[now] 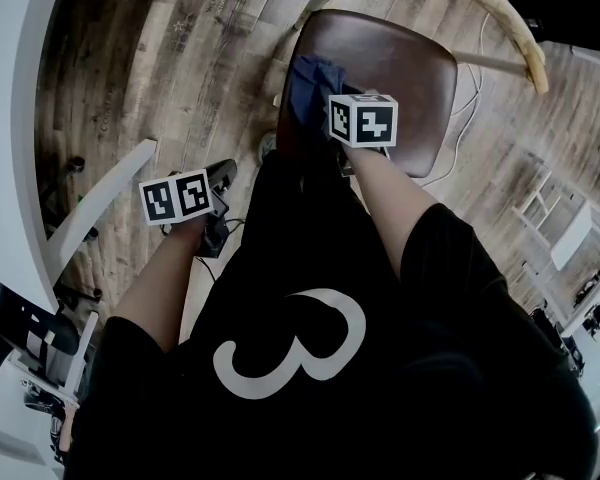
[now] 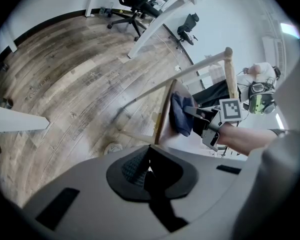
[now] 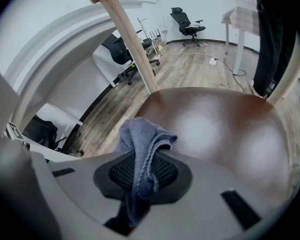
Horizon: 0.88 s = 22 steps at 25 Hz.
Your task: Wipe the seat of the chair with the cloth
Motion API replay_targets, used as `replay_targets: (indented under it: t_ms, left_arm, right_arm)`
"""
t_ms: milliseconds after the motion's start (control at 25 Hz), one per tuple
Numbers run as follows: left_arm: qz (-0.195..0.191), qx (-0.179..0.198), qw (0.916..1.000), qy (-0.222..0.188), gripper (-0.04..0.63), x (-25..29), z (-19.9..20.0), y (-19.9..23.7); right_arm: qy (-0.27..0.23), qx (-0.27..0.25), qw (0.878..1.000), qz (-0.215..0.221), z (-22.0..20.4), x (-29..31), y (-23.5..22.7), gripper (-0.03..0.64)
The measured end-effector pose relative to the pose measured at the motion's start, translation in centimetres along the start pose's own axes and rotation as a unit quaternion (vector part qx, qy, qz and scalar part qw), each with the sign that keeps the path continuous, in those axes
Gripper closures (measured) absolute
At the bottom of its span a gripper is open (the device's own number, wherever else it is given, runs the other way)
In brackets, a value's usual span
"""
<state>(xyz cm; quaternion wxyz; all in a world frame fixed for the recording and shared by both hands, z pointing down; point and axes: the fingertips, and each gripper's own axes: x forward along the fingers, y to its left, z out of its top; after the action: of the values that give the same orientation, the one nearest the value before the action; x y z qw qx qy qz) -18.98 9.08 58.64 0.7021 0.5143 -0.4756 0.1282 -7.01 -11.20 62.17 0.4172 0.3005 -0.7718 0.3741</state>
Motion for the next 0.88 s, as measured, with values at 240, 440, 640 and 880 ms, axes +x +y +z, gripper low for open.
replay_targets:
  t_ms: [240, 440, 640, 880]
  left_arm:
    - [0.0, -0.007, 1.0, 0.002, 0.583, 1.0, -0.6, -1.2]
    - [-0.002, 0.002, 1.0, 0.008, 0.583, 2.2, -1.2, -2.8]
    - [-0.002, 0.005, 0.9999, 0.014, 0.583, 3.4, -2.0, -4.0]
    - [-0.006, 0.017, 0.9995, 0.027, 0.583, 5.4, -3.3, -6.4]
  right_arm:
    - [0.006, 0.001, 1.0, -0.007, -1.1, -0.9, -2.5, 0.561]
    - [0.008, 0.003, 1.0, -0.014, -1.8, -2.0, -5.0, 0.561]
    - [0.007, 0.006, 1.0, -0.02, -2.8, -3.3, -7.4, 0.561]
    - [0.011, 0.01, 0.999, -0.038, -4.5, -5.6, -11.3, 0.561]
